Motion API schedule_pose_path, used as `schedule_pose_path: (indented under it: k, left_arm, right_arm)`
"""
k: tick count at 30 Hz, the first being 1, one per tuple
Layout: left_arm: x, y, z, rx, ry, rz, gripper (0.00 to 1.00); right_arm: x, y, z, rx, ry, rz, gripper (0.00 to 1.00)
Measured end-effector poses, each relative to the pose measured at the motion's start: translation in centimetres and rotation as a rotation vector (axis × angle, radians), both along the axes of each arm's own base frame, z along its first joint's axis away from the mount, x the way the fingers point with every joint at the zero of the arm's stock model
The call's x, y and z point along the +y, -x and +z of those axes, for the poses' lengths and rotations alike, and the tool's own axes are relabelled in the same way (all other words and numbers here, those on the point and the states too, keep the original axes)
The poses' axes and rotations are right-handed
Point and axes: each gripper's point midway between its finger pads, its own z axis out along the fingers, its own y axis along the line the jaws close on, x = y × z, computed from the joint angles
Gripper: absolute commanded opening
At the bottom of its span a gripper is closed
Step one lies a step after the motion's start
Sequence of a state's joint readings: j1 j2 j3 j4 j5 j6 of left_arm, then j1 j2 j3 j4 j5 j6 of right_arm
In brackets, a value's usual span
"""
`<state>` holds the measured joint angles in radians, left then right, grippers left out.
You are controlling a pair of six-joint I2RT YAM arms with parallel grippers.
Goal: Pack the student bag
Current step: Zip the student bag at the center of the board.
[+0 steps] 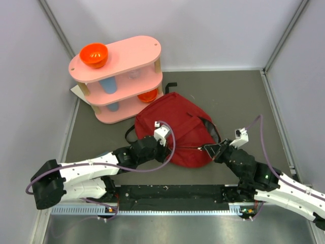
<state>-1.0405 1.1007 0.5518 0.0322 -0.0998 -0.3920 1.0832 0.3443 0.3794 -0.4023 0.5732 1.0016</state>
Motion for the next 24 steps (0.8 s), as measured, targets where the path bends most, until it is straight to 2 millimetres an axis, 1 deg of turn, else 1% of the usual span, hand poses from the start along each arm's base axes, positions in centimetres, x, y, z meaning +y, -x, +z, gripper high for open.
schedule_pose_path:
  k: [4, 8, 9, 12, 13, 15, 16, 17, 18, 19, 20, 23, 24]
  left_arm:
    - [1.2, -0.1, 0.5, -0.021, 0.004, 0.036, 0.00]
    - [2.8, 0.2, 0.2, -0.017, 0.009, 0.078, 0.00]
    - [3.2, 0.4, 0.0, -0.011, 0.006, 0.091, 0.01]
    - [4.2, 0.7, -0.6, 0.014, -0.002, 0.125, 0.34]
    - [4.5, 0.8, -0.6, 0.019, 0.001, 0.128, 0.57]
    - [4.9, 1.2, -0.3, 0.032, 0.005, 0.126, 0.71]
    - [5.0, 1.3, 0.2, 0.022, 0.013, 0.115, 0.81]
    - [5.0, 1.4, 0.5, 0.019, 0.020, 0.111, 0.84]
    - [5.1, 1.5, 1.4, 0.011, 0.024, 0.102, 0.87]
    - [5.0, 1.4, 2.3, -0.004, 0.032, 0.092, 0.92]
    - [4.7, 1.3, 3.7, -0.023, 0.053, 0.082, 0.93]
    - [3.3, 0.9, 9.0, -0.115, 0.125, 0.025, 0.95]
    - [3.0, 0.8, 10.3, -0.139, 0.141, 0.007, 0.95]
  right_arm:
    - [-0.7, -0.2, 0.3, -0.012, -0.010, -0.029, 0.00]
    - [-0.7, -0.2, 0.0, -0.006, 0.003, -0.034, 0.00]
    - [-0.8, -0.3, -0.1, -0.004, 0.009, -0.037, 0.00]
    - [-0.9, -0.3, -0.4, 0.000, 0.027, -0.037, 0.00]
    - [-0.8, -0.2, -0.5, 0.001, 0.033, -0.032, 0.00]
    - [-0.7, -0.2, -0.8, 0.002, 0.053, -0.023, 0.00]
    - [-0.5, -0.2, -0.9, 0.004, 0.063, -0.012, 0.00]
    - [-0.2, -0.1, -1.1, 0.006, 0.071, 0.004, 0.00]
    - [0.2, -0.1, -1.1, 0.007, 0.074, 0.017, 0.00]
    - [0.5, -0.1, -1.2, 0.009, 0.076, 0.028, 0.00]
    - [0.9, 0.0, -1.4, 0.012, 0.082, 0.043, 0.00]
    - [1.7, 0.1, -2.0, 0.022, 0.100, 0.076, 0.00]
    - [1.9, 0.0, -2.0, 0.022, 0.102, 0.080, 0.00]
